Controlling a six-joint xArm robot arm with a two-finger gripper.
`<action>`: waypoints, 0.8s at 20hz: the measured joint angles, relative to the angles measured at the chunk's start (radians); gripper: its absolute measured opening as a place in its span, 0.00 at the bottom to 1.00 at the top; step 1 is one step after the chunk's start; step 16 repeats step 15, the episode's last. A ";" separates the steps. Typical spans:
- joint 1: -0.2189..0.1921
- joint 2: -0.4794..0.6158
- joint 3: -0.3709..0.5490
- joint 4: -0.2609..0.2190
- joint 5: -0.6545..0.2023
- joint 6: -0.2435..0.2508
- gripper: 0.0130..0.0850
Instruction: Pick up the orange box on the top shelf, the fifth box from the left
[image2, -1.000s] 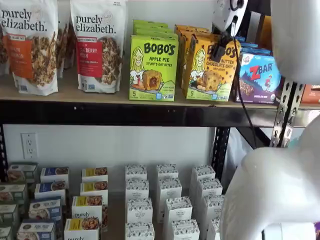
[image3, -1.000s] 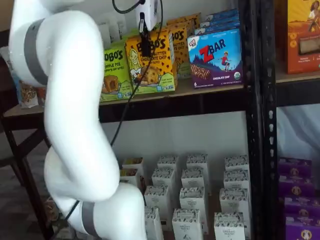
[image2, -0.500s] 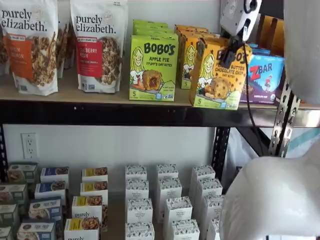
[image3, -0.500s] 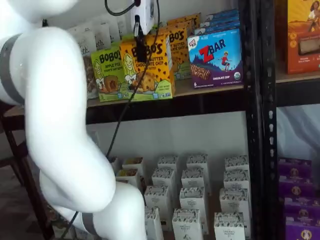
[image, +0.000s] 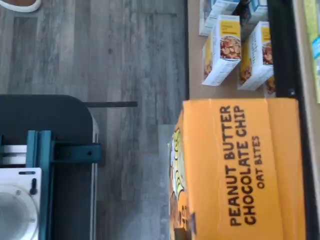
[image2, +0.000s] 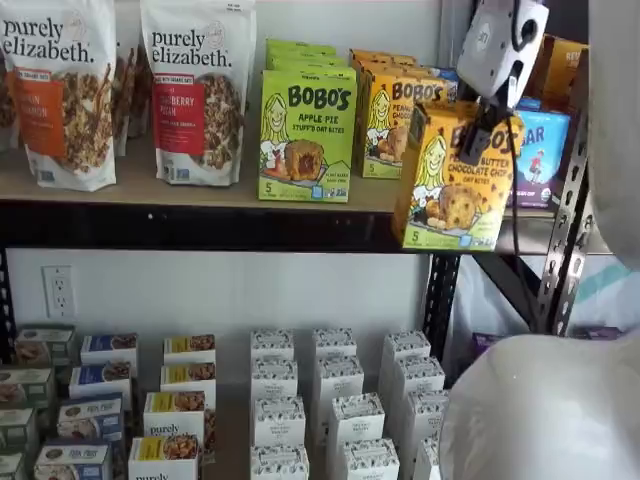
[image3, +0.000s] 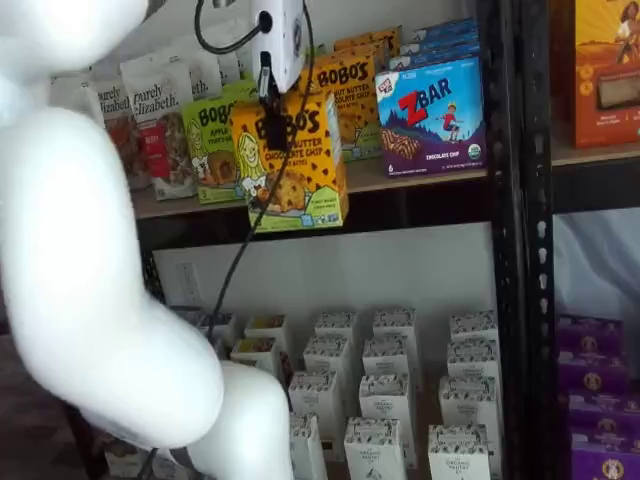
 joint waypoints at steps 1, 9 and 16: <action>-0.003 -0.011 0.011 0.000 0.004 -0.002 0.33; -0.018 -0.117 0.131 -0.019 -0.002 -0.026 0.33; -0.029 -0.171 0.197 -0.019 -0.002 -0.039 0.33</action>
